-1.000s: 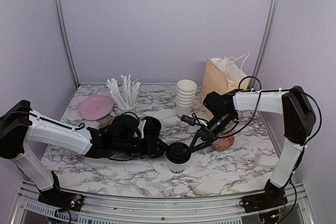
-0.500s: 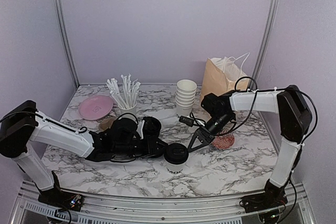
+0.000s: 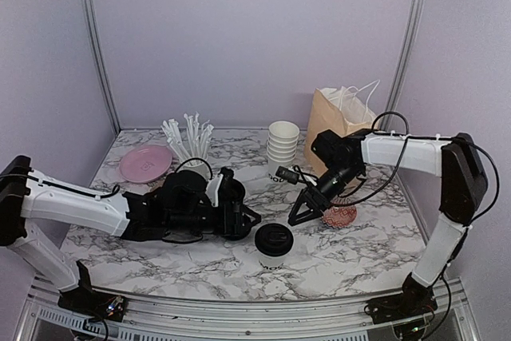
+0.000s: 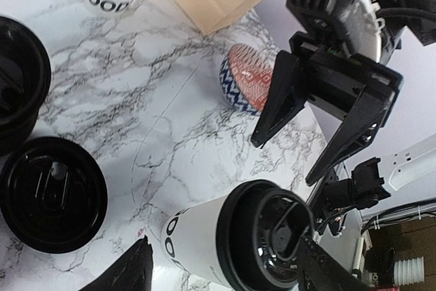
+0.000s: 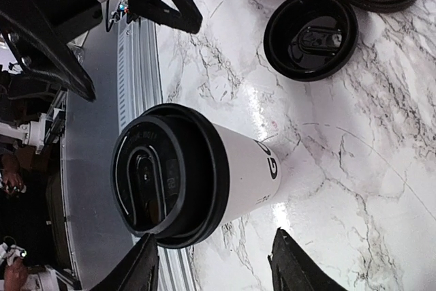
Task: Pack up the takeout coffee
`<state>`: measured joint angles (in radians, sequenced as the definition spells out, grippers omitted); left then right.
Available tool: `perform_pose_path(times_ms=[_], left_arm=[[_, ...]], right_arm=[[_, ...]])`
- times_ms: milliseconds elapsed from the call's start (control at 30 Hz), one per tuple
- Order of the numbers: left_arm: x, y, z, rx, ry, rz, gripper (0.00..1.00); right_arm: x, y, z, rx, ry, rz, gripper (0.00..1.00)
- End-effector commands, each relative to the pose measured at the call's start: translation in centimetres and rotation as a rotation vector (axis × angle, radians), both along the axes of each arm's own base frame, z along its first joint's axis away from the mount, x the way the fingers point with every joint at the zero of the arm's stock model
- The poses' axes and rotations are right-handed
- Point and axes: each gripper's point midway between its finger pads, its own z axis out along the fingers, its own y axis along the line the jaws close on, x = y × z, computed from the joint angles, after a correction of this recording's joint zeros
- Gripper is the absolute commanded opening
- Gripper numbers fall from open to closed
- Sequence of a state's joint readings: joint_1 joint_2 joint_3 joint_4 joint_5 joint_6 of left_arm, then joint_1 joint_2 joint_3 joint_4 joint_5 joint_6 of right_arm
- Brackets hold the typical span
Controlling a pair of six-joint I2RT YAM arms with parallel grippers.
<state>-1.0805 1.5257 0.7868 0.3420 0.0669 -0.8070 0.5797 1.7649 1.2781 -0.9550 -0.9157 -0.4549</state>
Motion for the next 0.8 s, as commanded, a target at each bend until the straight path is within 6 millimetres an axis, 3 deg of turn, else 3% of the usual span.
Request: perform_pose_path(times_ms=[0,100,200,400,567,767], left_arm=[[0.3,1.3,3.3,-0.027,-0.073,0.036,0.75],[-1.0,1.7,1.9,0.009,-0.055,0.014,0.77],[-3.4,1.0,0.2,0.075,-0.037,-0.053,0.78],[-5.6,-0.3,-2.2,0.174,-0.03,-0.08,0.79],[-6.0,-1.2,-3.1,0.169,-0.007,-0.085,0.79],[-6.2,-2.1,-2.8,0.145,0.005,-0.109,0.79]], right_arm=[[0.6,-0.4,1.9,0.009,-0.121,0.01,0.56],[1.6,-0.5,1.4,-0.021,-0.159,-0.012,0.56],[2.6,0.0,1.4,-0.02,-0.166,-0.023,0.56],[4.2,1.5,1.5,0.008,-0.155,-0.031,0.55],[3.6,2.2,0.8,0.014,-0.113,-0.003,0.57],[2.3,2.6,0.1,0.006,-0.093,0.034,0.58]])
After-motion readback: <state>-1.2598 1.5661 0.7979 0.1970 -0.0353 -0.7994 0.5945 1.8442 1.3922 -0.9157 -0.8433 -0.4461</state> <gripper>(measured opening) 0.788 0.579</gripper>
